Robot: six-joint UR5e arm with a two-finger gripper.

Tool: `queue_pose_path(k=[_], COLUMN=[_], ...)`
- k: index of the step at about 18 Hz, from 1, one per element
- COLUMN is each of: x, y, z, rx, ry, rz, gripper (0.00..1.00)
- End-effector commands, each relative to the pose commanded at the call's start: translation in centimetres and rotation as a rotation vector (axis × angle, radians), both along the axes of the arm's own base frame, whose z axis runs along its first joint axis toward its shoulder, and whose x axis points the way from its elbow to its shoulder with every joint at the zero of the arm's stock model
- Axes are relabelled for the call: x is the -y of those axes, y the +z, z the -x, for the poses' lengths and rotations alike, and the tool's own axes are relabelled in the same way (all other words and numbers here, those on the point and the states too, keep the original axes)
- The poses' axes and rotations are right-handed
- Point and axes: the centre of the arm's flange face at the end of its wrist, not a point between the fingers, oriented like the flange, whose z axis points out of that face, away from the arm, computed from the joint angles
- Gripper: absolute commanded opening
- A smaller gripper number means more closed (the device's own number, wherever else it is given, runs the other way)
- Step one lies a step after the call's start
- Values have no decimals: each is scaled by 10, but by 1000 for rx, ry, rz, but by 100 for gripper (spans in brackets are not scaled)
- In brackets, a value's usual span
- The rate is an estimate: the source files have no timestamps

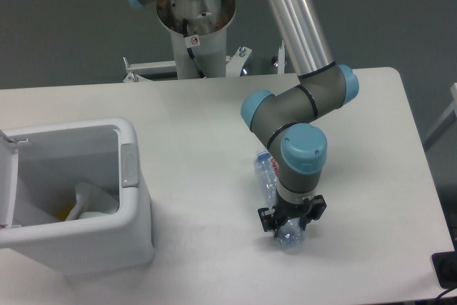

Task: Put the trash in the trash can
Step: 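Close the gripper around the bottle's cap end and lift it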

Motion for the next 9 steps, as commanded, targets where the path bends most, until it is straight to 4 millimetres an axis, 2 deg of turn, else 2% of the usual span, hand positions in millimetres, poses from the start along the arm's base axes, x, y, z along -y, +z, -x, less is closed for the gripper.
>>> queue_pose_path(k=[9], x=[1], y=[2], z=[-1], rx=[-2], ry=[-5], rz=[0], gripper=[66])
